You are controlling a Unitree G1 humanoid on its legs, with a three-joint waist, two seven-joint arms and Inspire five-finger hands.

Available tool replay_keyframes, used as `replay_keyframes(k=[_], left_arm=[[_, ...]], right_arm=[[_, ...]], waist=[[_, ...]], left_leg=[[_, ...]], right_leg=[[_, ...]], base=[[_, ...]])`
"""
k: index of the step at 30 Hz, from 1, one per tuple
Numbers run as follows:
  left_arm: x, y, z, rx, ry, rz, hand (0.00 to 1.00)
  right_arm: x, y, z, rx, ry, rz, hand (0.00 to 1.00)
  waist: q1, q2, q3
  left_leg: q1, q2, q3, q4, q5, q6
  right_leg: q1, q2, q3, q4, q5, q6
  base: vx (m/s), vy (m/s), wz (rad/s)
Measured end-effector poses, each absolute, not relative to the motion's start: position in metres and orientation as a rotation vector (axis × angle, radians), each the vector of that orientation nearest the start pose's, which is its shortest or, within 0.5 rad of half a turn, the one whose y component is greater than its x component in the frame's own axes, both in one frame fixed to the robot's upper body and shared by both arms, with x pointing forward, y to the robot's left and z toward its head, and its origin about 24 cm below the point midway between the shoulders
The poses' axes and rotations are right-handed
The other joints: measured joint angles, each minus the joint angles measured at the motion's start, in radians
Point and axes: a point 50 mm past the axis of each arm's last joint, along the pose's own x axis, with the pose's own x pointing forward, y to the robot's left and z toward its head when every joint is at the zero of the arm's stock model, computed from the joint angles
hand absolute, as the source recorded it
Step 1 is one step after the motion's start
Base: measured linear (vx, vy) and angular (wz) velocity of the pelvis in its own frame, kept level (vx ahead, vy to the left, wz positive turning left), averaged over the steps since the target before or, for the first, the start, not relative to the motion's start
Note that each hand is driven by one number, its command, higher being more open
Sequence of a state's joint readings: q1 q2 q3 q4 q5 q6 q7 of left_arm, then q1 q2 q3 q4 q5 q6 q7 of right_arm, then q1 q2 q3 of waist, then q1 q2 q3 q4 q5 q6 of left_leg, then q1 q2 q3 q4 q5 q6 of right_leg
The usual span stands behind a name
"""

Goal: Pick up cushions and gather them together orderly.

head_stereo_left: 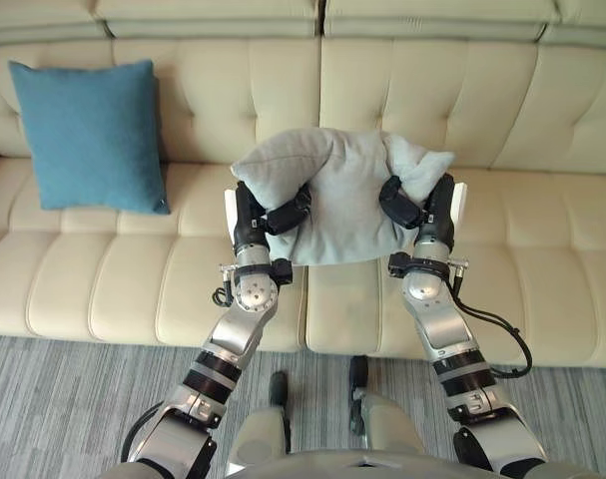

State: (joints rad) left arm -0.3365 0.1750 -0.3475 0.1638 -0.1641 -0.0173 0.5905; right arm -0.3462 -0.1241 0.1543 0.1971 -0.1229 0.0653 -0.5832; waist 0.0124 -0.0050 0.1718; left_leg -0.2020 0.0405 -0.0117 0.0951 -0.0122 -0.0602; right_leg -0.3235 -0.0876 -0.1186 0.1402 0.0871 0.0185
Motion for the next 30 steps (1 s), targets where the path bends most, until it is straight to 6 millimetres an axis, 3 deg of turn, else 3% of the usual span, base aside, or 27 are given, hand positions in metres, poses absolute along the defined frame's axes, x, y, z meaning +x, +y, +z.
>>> replay_keyframes(k=[6,7,14,17,19,20,23,27,30], left_arm=[[0.330,0.116,0.112,0.097,-0.218,0.229,0.00],[0.333,0.116,0.118,0.090,-0.236,0.239,1.00],[0.348,0.131,0.141,0.119,-0.296,0.303,1.00],[0.366,0.147,0.164,0.170,-0.333,0.355,1.00],[0.378,0.166,0.200,0.223,-0.418,0.402,1.00],[0.378,0.166,0.201,0.225,-0.419,0.402,1.00],[0.386,0.188,0.231,0.294,-0.466,0.433,1.00],[0.388,0.202,0.242,0.263,-0.470,0.461,1.00],[0.388,0.207,0.245,0.217,-0.472,0.471,1.00]], right_arm=[[0.336,-0.137,0.115,-0.262,-0.217,-0.388,0.00],[0.339,-0.136,0.121,-0.245,-0.232,-0.387,1.00],[0.356,-0.126,0.154,-0.260,-0.321,-0.375,1.00],[0.366,-0.124,0.178,-0.264,-0.376,-0.387,1.00],[0.373,-0.123,0.205,-0.269,-0.440,-0.396,1.00],[0.373,-0.123,0.205,-0.270,-0.440,-0.397,1.00],[0.382,-0.131,0.233,-0.289,-0.491,-0.415,1.00],[0.387,-0.147,0.259,-0.284,-0.535,-0.443,1.00],[0.390,-0.158,0.267,-0.240,-0.524,-0.455,1.00]], waist=[[0.000,-0.004,0.115],[-0.001,-0.004,0.137],[-0.011,-0.025,0.200],[-0.012,-0.040,0.220],[-0.013,-0.049,0.243],[-0.013,-0.050,0.243],[-0.016,-0.052,0.250],[-0.020,-0.054,0.259],[-0.020,-0.055,0.267]], left_leg=[[-0.059,0.000,0.018,0.031,0.001,-0.001],[-0.063,0.000,0.020,0.034,0.001,-0.001],[-0.110,-0.004,0.018,0.055,0.001,-0.001],[-0.156,-0.005,0.018,0.074,0.003,0.002],[-0.186,-0.008,0.020,0.085,0.006,0.006],[-0.186,-0.009,0.020,0.086,0.006,0.006],[-0.206,-0.012,0.023,0.088,0.007,0.007],[-0.211,-0.014,0.022,0.088,0.006,0.008],[-0.211,-0.016,0.022,0.088,0.006,0.009]], right_leg=[[-0.062,-0.001,0.020,0.014,0.017,-0.005],[-0.066,0.000,0.021,0.014,0.019,-0.005],[-0.090,0.002,0.024,-0.014,0.048,-0.006],[-0.095,0.005,0.024,-0.089,0.100,-0.004],[-0.095,0.005,0.026,-0.142,0.139,-0.005],[-0.094,0.005,0.026,-0.144,0.140,-0.005],[-0.095,0.004,0.028,-0.189,0.168,0.000],[-0.095,0.004,0.034,-0.199,0.173,0.003],[-0.095,0.003,0.041,-0.201,0.176,0.007]], base=[[-0.03,0.004,-0.10],[0.00,0.000,0.00],[-0.01,0.016,0.00],[-0.05,0.052,0.00],[-0.04,0.064,-0.01],[-0.02,0.056,0.00],[0.02,0.052,-0.01],[0.06,0.058,-0.01],[0.06,0.072,-0.04]])
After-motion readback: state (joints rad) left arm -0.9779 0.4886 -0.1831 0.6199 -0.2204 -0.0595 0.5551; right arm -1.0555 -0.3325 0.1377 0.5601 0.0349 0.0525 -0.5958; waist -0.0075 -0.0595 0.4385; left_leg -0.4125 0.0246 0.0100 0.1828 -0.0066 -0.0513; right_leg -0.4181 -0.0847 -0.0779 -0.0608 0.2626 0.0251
